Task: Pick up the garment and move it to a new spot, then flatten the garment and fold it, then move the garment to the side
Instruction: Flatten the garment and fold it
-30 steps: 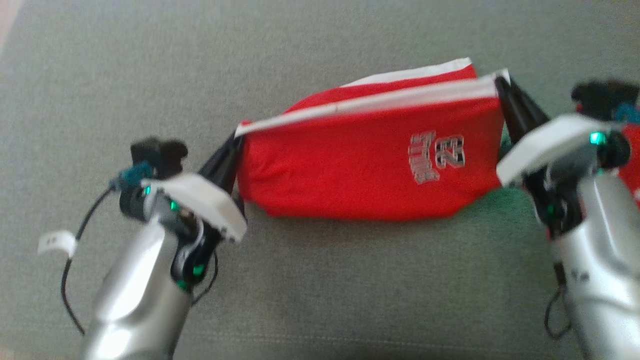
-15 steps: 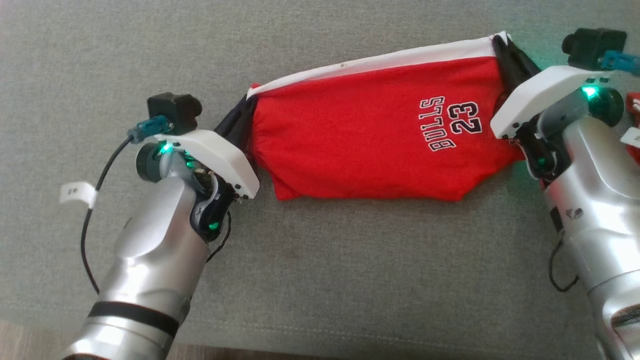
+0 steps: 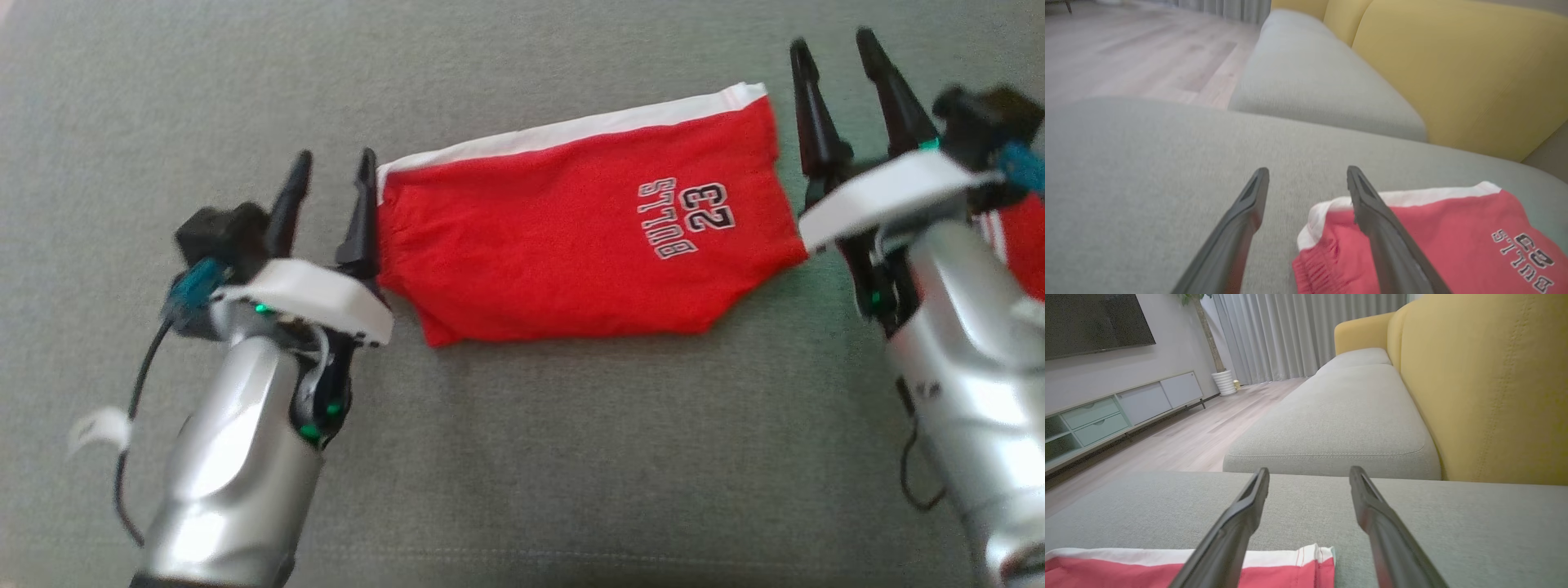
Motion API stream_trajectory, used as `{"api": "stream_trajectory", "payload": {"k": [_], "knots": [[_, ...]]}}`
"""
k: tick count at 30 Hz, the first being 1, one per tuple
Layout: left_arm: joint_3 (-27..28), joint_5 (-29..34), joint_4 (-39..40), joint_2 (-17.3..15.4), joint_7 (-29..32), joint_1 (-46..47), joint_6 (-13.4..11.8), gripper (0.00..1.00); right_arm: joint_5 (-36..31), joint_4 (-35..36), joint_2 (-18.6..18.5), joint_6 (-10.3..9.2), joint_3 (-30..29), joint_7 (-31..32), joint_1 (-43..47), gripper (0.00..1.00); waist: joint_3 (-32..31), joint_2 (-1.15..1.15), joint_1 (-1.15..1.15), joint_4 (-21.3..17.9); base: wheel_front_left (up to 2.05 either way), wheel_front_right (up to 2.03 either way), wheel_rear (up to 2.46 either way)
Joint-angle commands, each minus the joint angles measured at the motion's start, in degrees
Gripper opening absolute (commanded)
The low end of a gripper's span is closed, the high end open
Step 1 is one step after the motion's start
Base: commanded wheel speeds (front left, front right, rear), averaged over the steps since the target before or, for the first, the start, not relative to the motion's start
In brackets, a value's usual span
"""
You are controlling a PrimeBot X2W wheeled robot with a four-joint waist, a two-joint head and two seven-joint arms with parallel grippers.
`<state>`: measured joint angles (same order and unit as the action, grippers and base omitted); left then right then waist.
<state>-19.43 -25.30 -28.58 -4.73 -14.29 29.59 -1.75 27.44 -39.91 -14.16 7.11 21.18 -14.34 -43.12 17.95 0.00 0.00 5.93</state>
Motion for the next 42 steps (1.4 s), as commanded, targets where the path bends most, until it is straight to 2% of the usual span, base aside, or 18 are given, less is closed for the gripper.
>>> {"api": "stream_trajectory", "payload": {"k": [1,4,8,15,22,31,42], "knots": [[3.4,2.2,6.1,-2.0,-0.7,-1.6,-1.1,1.00,-1.8,3.6,1.0,0.37,-1.2,-0.6,3.2,1.00,-1.2,0.00,0.00,-1.4,0.00,0.00,0.00],[5.4,5.2,13.4,-2.5,-0.7,-6.7,-1.7,1.00,-5.7,8.5,2.5,0.37,-4.6,-0.6,7.7,1.00,-2.3,0.00,0.00,-2.6,0.00,0.00,0.00],[6.4,7.9,17.8,-3.4,-0.7,-12.3,-2.3,1.00,-9.8,15.6,4.8,0.37,-9.5,0.4,15.3,1.00,-3.7,0.00,0.00,-3.6,0.00,0.00,0.00],[6.2,9.4,18.8,-4.4,-0.7,-18.6,-3.3,1.00,-14.7,29.5,8.7,0.37,-15.4,7.2,28.5,1.00,-6.0,0.00,0.00,-4.4,0.00,0.00,0.00],[5.5,9.9,18.3,-4.9,-0.7,-20.0,-3.6,1.00,-16.6,39.3,10.4,0.37,-17.4,13.4,37.9,1.00,-7.1,0.00,0.00,-4.1,0.00,0.00,0.00],[4.9,10.5,17.4,-5.4,-0.4,-20.0,-4.3,1.00,-17.4,43.4,11.0,0.37,-17.8,16.5,41.0,1.00,-7.9,0.00,0.00,-4.1,0.00,0.00,0.00],[4.4,10.2,17.6,-5.4,-0.4,-19.3,-4.6,1.00,-17.4,44.1,11.2,0.37,-18.0,17.5,41.6,1.00,-7.5,0.00,0.00,-3.9,0.00,0.00,0.00]]}}
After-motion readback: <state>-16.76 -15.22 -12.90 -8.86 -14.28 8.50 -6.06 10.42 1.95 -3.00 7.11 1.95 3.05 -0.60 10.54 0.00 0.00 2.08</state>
